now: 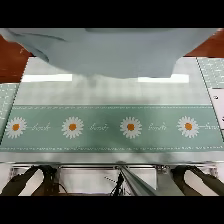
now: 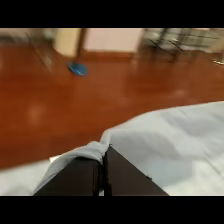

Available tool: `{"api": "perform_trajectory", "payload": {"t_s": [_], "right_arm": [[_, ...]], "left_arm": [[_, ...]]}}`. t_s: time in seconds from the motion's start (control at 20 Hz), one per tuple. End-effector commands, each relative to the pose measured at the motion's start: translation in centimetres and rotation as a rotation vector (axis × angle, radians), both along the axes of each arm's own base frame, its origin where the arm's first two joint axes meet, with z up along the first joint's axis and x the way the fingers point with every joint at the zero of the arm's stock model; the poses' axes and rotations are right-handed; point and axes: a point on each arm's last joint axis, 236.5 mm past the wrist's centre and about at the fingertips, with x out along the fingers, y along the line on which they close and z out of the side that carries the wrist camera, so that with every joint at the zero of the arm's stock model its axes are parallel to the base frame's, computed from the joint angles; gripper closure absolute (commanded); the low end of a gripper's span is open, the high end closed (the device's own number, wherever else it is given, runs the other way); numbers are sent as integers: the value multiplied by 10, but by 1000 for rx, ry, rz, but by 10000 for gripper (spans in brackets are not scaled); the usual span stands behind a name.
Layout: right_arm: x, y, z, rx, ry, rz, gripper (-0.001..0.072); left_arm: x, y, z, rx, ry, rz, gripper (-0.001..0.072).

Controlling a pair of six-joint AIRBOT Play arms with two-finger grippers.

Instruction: Fold the shirts.

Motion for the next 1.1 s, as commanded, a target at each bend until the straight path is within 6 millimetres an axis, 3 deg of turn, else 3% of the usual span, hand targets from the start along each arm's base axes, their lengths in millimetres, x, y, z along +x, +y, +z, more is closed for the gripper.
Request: {"api": "perform_trajectory", "payload": {"t_s": [0.0,0.1,0.25,0.35,0.45,0.55,0.7,0.9,1.05], "right_arm": [[-109,5,64,-167,-206,-125,685],[-156,-3,70,-225,-239,-222,685],[-206,-11,63,-246,-234,-320,685],[-221,-10,51,-253,-207,-331,685],[-219,-10,29,-252,-130,-320,685],[-202,-15,2,-239,-32,-304,685],[-157,-14,-56,-180,126,-226,685],[-73,-29,-174,-82,338,-174,685],[-7,-43,-253,5,432,-166,685]], "left_arm": [[-86,19,72,190,-232,249,684],[-125,30,77,260,-271,360,683],[-171,43,75,330,-286,483,683],[-185,45,67,337,-283,505,683],[-179,43,50,346,-250,473,683],[-153,47,16,347,-155,437,683],[-96,57,-67,318,75,381,683],[-16,57,-193,205,372,270,683],[49,58,-261,27,512,243,683]]}}
